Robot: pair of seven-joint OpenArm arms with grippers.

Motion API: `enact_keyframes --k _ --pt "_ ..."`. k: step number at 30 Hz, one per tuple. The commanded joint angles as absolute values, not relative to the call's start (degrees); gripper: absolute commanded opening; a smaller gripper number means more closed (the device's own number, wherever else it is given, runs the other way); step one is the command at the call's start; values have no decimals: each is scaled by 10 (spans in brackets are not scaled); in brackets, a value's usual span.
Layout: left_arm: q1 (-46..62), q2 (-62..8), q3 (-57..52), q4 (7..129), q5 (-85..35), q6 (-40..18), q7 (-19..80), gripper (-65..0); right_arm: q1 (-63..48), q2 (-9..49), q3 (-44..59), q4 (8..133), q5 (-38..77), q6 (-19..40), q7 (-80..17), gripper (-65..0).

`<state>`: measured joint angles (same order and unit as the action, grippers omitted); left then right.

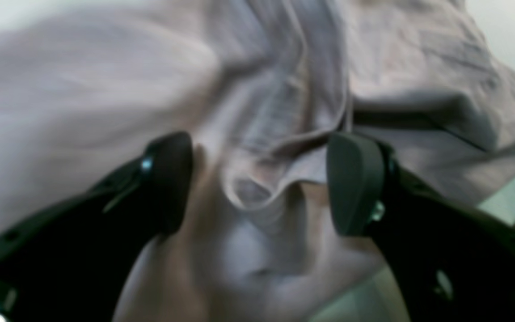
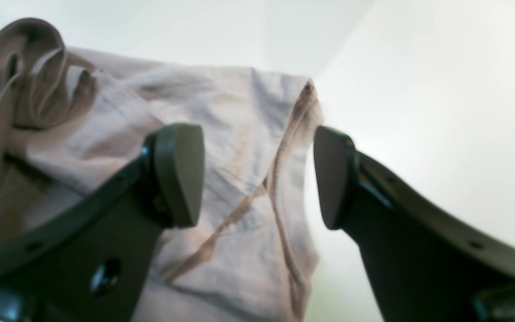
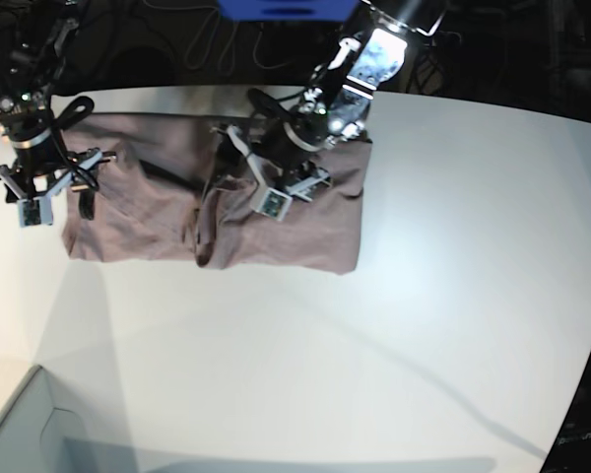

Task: Layout the t-shirt on the table in an organized manner, then fold the t-shirt properly
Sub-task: 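Lift the shirt end with the left gripper and fold it toward the right gripper, then release the folded end and raise the left gripper away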

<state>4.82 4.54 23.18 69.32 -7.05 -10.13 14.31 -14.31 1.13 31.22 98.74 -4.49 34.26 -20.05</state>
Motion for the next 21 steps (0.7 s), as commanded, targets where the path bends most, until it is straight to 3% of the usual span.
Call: enact_keyframes --k 1,11,21 --pt "38 58 247 696 -75 -109 128 -213 -141 17 323 999 -39 344 -186 -265" --pt "-5 32 390 695 -130 -109 125 -213 -140 21 353 988 -38 344 -186 -261" --pt "28 -141 272 844 -338 -108 125 -213 -76 65 353 822 -40 344 -187 -208"
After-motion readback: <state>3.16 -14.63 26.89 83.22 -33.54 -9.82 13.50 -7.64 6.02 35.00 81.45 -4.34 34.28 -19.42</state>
